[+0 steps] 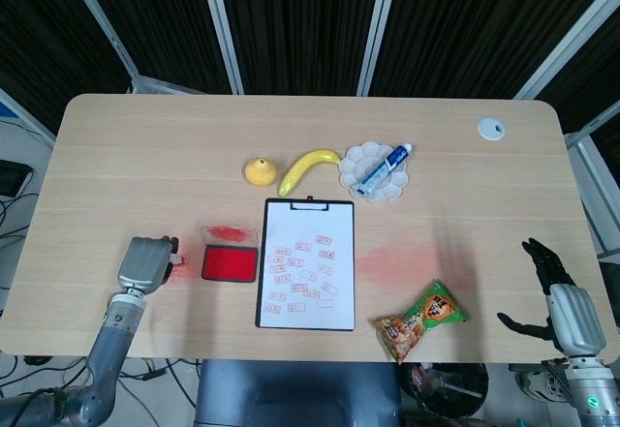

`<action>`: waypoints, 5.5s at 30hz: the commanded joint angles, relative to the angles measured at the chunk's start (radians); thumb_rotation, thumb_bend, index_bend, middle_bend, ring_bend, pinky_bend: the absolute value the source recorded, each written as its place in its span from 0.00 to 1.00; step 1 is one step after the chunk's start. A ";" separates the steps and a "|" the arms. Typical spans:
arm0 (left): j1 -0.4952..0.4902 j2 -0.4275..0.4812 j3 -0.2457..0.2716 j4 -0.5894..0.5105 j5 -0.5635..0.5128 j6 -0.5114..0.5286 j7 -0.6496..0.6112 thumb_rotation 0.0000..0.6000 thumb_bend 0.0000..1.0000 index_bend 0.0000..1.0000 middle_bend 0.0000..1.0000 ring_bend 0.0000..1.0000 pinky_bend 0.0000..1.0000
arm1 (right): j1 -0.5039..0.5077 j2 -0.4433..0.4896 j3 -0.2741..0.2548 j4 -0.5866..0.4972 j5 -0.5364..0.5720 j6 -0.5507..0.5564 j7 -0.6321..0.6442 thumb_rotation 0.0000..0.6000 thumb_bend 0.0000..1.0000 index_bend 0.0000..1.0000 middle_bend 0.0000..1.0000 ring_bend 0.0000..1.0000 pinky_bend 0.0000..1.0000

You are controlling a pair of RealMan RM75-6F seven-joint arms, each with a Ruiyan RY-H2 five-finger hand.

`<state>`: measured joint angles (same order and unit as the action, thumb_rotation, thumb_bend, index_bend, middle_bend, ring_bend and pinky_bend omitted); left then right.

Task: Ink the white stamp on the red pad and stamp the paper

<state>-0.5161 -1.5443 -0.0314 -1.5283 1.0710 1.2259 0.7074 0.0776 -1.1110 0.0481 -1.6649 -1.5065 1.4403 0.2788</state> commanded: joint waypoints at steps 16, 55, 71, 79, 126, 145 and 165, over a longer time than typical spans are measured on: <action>-0.061 -0.011 0.000 0.013 0.155 -0.079 -0.046 1.00 0.57 0.73 0.77 0.89 1.00 | 0.002 0.001 0.003 -0.001 0.010 -0.008 0.010 1.00 0.12 0.02 0.00 0.00 0.22; -0.121 -0.113 -0.014 0.070 0.058 -0.167 0.080 1.00 0.57 0.75 0.78 0.89 1.00 | 0.004 0.004 0.007 -0.007 0.024 -0.021 0.018 1.00 0.12 0.02 0.00 0.00 0.22; -0.126 -0.120 -0.008 0.074 0.046 -0.169 0.090 1.00 0.57 0.75 0.79 0.89 1.00 | 0.004 0.003 0.009 -0.006 0.024 -0.020 0.020 1.00 0.12 0.02 0.00 0.00 0.22; -0.127 -0.121 -0.006 0.075 0.045 -0.167 0.090 1.00 0.57 0.75 0.79 0.89 1.00 | 0.004 0.003 0.009 -0.006 0.025 -0.021 0.019 1.00 0.12 0.02 0.00 0.00 0.22; -0.181 -0.170 -0.022 0.091 -0.005 -0.165 0.171 1.00 0.57 0.75 0.79 0.89 1.00 | 0.004 0.005 0.011 -0.008 0.030 -0.024 0.024 1.00 0.12 0.02 0.00 0.00 0.22; -0.187 -0.150 -0.028 0.056 -0.013 -0.155 0.175 1.00 0.57 0.75 0.79 0.89 1.00 | 0.004 0.005 0.012 -0.011 0.032 -0.026 0.026 1.00 0.12 0.02 0.00 0.00 0.22; -0.275 -0.005 -0.137 -0.293 -0.105 -0.073 0.361 1.00 0.57 0.75 0.79 0.89 1.00 | 0.008 0.016 0.019 -0.034 0.065 -0.055 0.060 1.00 0.12 0.02 0.00 0.00 0.22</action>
<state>-0.7736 -1.5471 -0.1536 -1.8082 0.9872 1.1476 1.0464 0.0858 -1.0955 0.0664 -1.6984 -1.4422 1.3856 0.3374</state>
